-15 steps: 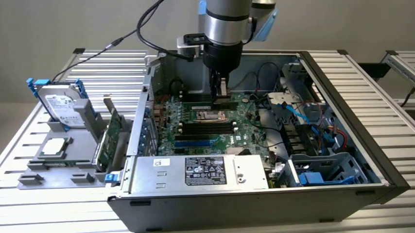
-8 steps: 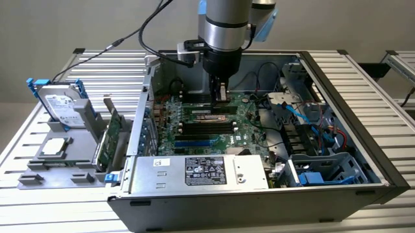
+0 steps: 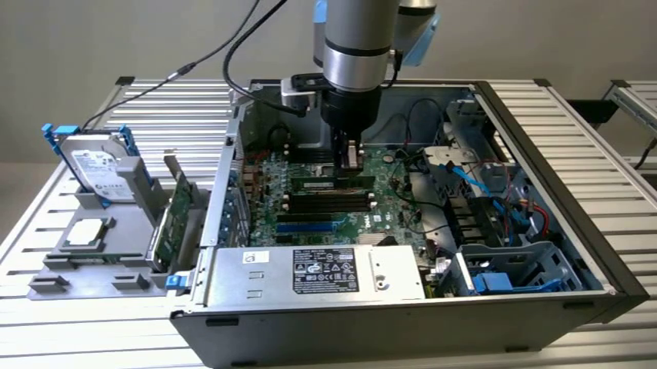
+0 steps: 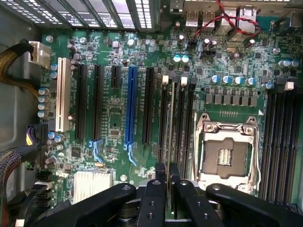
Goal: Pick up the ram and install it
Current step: 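Insert the ram into the slot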
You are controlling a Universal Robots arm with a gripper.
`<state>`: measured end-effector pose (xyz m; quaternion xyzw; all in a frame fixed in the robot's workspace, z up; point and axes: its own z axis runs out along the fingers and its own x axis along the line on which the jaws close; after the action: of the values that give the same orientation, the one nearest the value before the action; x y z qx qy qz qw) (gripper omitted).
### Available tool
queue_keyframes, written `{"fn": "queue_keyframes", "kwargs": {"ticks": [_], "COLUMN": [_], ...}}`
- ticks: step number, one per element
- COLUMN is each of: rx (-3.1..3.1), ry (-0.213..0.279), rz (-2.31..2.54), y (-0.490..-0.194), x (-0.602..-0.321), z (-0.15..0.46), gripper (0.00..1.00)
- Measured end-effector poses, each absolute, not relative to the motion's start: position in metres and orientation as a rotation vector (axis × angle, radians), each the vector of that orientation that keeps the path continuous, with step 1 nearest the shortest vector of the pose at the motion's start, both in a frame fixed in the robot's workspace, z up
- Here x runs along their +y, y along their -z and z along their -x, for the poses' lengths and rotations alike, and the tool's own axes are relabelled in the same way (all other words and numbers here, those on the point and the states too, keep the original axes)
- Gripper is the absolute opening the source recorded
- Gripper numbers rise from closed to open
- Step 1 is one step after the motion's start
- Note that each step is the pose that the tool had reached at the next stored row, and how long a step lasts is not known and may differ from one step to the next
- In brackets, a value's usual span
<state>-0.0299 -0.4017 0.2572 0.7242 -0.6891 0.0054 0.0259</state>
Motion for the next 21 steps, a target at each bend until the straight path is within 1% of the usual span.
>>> {"fn": "queue_keyframes", "kwargs": {"ticks": [14, 21], "rx": [-2.125, -2.118], "ry": [-0.033, -0.024], "rz": [-2.228, -2.221], "y": [-0.232, -0.232], "x": [-0.402, -0.402], "z": [0.031, 0.031], "gripper": [0.14, 0.14]}}
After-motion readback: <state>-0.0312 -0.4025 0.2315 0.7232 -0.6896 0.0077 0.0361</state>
